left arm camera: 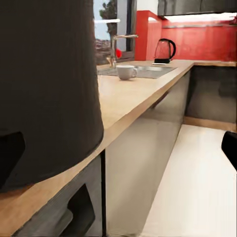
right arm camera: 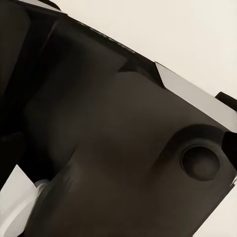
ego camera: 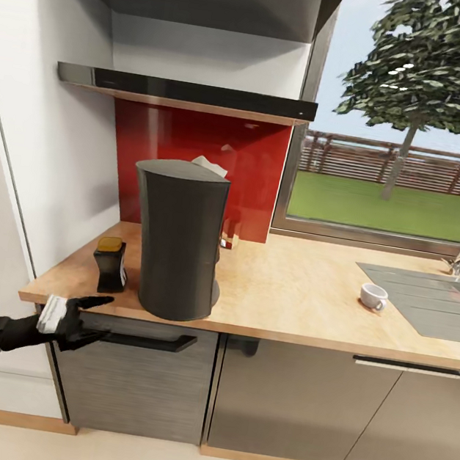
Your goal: Set up a coffee station on the kitchen countertop: keep the coffee maker on the countertop, move the bottle of coffee from the kitchen shelf to the counter next to the coffee maker, place a paper coffee filter on top of the coffee maker, put the saucer next to the coffee maker with the coffee cup on the saucer, and place the electric kettle next to the coffee maker.
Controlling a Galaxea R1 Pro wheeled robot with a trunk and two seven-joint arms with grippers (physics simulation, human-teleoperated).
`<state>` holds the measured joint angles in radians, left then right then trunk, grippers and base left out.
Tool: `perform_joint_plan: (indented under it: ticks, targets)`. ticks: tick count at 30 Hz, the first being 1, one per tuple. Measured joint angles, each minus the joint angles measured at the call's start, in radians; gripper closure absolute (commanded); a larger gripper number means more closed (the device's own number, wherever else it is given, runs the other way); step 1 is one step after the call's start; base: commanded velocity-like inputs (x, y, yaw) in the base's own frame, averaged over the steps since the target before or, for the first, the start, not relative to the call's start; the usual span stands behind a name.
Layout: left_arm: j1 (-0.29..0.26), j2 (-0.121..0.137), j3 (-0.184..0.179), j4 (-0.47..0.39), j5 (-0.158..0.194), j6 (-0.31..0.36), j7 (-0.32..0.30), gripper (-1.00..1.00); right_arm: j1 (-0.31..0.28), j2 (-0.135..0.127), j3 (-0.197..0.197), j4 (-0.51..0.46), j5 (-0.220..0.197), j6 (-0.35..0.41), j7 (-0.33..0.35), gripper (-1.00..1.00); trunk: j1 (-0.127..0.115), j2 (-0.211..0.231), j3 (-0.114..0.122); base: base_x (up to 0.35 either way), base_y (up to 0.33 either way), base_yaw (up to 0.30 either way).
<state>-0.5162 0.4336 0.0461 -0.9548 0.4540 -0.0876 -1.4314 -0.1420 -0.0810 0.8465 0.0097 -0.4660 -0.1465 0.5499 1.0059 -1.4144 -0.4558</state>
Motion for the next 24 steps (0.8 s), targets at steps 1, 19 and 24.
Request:
perform_joint_plan:
  ticks: [1, 19, 24]
  targets:
    - [0.000, -0.001, 0.000, 0.001, 0.000, 0.004, -0.019, -1.00, 0.000, 0.000, 0.000, 0.000, 0.000, 0.000, 0.000, -1.00, 0.000, 0.000, 0.000, 0.000, 0.000, 0.000]
    - [0.000, -0.149, -0.085, 0.525, -0.010, -0.009, -0.095, -1.00, 0.000, -0.010, -0.013, 0.000, -0.005, -0.001, 0.000, -1.00, 0.000, 0.000, 0.000, 0.000, 0.000, 0.000]
    - [0.002, -0.183, -0.095, 0.822, -0.068, -0.114, -0.092, -1.00, -0.010, -0.041, -0.016, -0.001, -0.008, -0.001, 0.001, -1.00, 0.000, 0.000, 0.000, 0.000, 0.000, 0.000]
